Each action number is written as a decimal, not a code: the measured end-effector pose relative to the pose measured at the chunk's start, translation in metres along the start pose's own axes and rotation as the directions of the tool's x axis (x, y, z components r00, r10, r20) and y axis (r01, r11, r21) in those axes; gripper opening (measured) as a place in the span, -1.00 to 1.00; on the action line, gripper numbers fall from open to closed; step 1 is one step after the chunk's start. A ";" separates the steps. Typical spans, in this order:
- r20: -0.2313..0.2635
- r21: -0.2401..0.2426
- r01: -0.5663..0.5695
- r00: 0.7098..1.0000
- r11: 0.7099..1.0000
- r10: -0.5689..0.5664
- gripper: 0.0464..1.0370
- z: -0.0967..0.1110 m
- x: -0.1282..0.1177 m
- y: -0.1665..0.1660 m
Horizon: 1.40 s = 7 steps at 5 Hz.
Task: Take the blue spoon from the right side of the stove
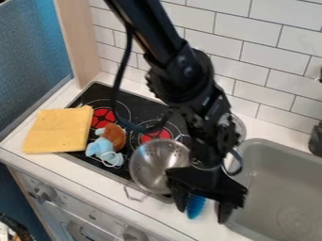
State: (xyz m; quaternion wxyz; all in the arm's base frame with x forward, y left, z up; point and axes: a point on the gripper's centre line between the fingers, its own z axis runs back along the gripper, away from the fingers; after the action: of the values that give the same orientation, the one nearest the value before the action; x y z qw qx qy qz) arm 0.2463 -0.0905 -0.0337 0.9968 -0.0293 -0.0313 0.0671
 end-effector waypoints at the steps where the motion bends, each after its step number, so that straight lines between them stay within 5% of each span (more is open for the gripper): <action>1: -0.007 0.021 -0.041 0.999 0.999 0.042 0.93 -0.005 0.009 0.010; 3: -0.057 0.025 -0.091 0.994 0.996 0.092 0.83 -0.023 0.026 0.018; 5: -0.039 -0.041 -0.085 0.996 0.996 0.083 -0.24 -0.028 0.033 0.018; 7: -0.068 -0.039 -0.029 0.997 0.999 0.027 -0.26 -0.024 0.021 0.009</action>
State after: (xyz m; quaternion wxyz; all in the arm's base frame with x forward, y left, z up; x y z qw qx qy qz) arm 0.2672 -0.0801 -0.0573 0.9955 -0.0519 0.0016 0.0793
